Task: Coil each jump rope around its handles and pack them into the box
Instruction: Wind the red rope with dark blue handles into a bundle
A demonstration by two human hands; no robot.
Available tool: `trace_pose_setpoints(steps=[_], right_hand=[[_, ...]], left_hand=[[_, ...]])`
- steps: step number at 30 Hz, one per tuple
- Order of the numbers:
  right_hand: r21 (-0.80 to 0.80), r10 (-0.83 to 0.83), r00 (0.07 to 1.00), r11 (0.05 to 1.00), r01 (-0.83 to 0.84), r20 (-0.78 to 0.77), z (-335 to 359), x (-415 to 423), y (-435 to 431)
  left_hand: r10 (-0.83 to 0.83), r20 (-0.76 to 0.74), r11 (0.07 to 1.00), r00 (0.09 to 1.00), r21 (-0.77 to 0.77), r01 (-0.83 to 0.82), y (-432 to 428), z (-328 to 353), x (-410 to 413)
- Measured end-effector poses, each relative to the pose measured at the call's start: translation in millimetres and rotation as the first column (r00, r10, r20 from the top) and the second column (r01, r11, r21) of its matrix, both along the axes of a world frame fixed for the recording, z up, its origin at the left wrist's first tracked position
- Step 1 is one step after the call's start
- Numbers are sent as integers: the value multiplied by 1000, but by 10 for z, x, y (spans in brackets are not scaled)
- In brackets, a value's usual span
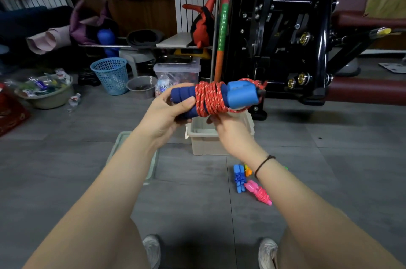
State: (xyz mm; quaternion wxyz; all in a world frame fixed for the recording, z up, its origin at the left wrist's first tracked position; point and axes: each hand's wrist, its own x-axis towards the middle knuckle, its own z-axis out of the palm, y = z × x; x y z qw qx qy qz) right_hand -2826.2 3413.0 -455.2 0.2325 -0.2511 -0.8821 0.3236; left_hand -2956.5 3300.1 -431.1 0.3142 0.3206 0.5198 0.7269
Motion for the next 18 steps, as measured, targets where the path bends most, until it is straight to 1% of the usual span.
trace_pose_setpoints(steps=[2, 3, 4, 5, 8, 9, 12, 14, 16, 18], right_hand=[[80, -3, 979, 997, -14, 202, -48, -111, -142], [126, -28, 974, 992, -1, 226, -38, -102, -232], [158, -78, 971, 987, 43, 225, -101, -117, -217], [206, -96, 972, 977, 51, 213, -93, -117, -250], [353, -114, 976, 935, 42, 186, -6, -130, -304], [383, -114, 972, 923, 28, 204, 5, -127, -324], [467, -88, 962, 883, -45, 259, 44, -132, -413], [491, -76, 963, 869, -64, 259, 58, -135, -450], [539, -43, 979, 839, -74, 201, 71, -131, -460], [565, 43, 996, 821, -77, 73, 81, -123, -453]], left_hand=[[135, -48, 987, 990, -76, -138, 37, -38, 15], [179, -102, 976, 979, -104, -190, 47, -51, 25], [214, -158, 965, 964, -122, -234, 60, -80, 17], [243, -201, 954, 949, -129, -271, 66, -97, 13], [345, -319, 896, 882, -168, -412, 104, -159, -21], [364, -376, 867, 852, -199, -458, 109, -167, -29], [379, -541, 774, 751, -260, -578, 108, -180, -53], [367, -634, 706, 681, -287, -647, 84, -159, -66], [351, -663, 676, 661, -308, -669, 49, -123, -67], [310, -676, 674, 668, -340, -656, 15, -90, -65]])
